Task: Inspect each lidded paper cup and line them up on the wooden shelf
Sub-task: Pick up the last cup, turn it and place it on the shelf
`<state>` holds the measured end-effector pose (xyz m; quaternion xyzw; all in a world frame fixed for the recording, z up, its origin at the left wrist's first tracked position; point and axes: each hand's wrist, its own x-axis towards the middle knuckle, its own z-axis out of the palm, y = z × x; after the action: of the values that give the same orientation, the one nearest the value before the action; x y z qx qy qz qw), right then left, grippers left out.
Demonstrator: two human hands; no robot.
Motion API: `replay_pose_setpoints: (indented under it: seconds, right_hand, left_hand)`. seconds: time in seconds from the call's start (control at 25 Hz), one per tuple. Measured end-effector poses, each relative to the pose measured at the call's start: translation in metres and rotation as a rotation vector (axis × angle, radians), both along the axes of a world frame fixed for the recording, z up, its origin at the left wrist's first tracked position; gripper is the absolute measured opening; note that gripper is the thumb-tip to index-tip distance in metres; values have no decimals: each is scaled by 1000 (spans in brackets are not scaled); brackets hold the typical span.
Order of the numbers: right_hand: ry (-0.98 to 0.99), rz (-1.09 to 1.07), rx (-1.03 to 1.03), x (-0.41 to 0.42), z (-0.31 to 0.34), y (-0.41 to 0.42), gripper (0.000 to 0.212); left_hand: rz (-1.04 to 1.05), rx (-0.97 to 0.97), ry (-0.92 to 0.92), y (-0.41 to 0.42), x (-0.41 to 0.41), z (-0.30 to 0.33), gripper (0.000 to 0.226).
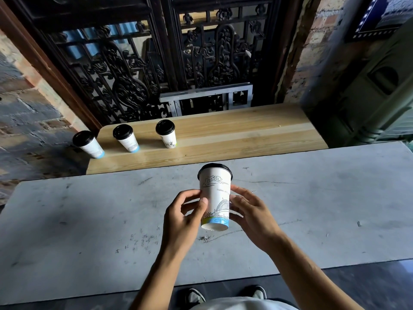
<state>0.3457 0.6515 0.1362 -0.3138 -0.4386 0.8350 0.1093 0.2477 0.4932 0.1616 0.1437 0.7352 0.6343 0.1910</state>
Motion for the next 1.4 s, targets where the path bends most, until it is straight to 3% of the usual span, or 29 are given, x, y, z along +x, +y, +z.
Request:
replay_pose_setpoints:
  seconds: [0.36,0.52,0.64,0.76,0.84,1.04,1.2,1.4]
  right_hand:
    - [63,143,-22,2,7,0,37]
    - [17,146,39,0,0,4,50]
    - [7,151,58,-1,-2,4,52]
    - [5,142,59,-2,1,3,48]
    - [-3,127,73,-3,1,4,32]
    - [-40,117,102,-1,4,9,44]
    - [-53,137,156,-1,3,9,41]
    - [-26,110,48,-1,3,8,39]
  left_hand:
    - [-34,-12,9,-1,-2,-4,18]
    - [-53,-67,300,-3,-3,-1,48]
    - [-59,-84,402,-3,-5,-6,50]
    - [-63,-61,359,-2,-5,-7,51]
    - [-49,-48,304,-2,-3,-5,42]
    - [-9,-10,168,-1,1,2,10]
    - [-11,-18,98,0,6,5,15]
    - [-36,28,32,-4,4,4,26]
